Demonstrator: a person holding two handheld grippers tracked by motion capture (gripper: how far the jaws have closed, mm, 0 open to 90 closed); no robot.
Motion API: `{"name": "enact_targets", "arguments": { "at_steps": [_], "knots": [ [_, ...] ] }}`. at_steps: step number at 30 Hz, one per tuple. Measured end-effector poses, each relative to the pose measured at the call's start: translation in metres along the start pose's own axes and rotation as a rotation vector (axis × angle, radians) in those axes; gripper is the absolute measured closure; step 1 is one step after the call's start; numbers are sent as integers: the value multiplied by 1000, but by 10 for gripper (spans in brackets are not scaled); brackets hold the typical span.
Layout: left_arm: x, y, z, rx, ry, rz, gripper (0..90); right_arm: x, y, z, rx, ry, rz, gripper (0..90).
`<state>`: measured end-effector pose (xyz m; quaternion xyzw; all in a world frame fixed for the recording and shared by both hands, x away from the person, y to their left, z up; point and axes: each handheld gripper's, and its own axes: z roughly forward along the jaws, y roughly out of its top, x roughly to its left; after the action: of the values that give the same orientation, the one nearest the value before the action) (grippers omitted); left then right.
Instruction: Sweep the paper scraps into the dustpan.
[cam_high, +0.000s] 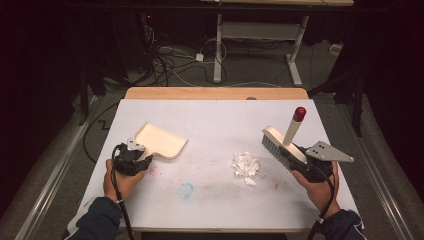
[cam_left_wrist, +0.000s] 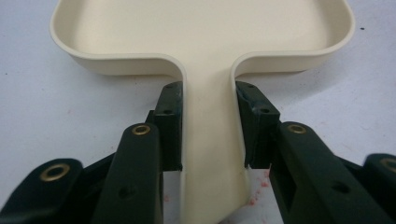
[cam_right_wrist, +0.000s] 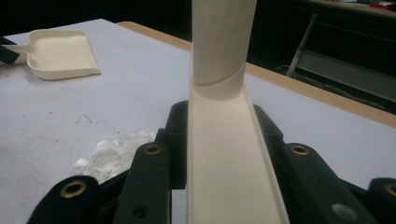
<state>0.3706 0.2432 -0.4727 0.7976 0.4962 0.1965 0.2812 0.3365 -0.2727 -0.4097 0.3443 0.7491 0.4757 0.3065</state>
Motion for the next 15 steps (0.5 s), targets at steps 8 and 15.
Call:
{"name": "enact_targets", "arguments": {
  "at_steps": [8, 15],
  "knots": [
    [0, 1, -4, -10, 8, 9, 639, 1, -1, -1, 3, -1, -19, 674],
    [1, 0, -9, -18, 15, 24, 639, -1, -1, -1, 0, -6, -3, 674]
  ]
}}
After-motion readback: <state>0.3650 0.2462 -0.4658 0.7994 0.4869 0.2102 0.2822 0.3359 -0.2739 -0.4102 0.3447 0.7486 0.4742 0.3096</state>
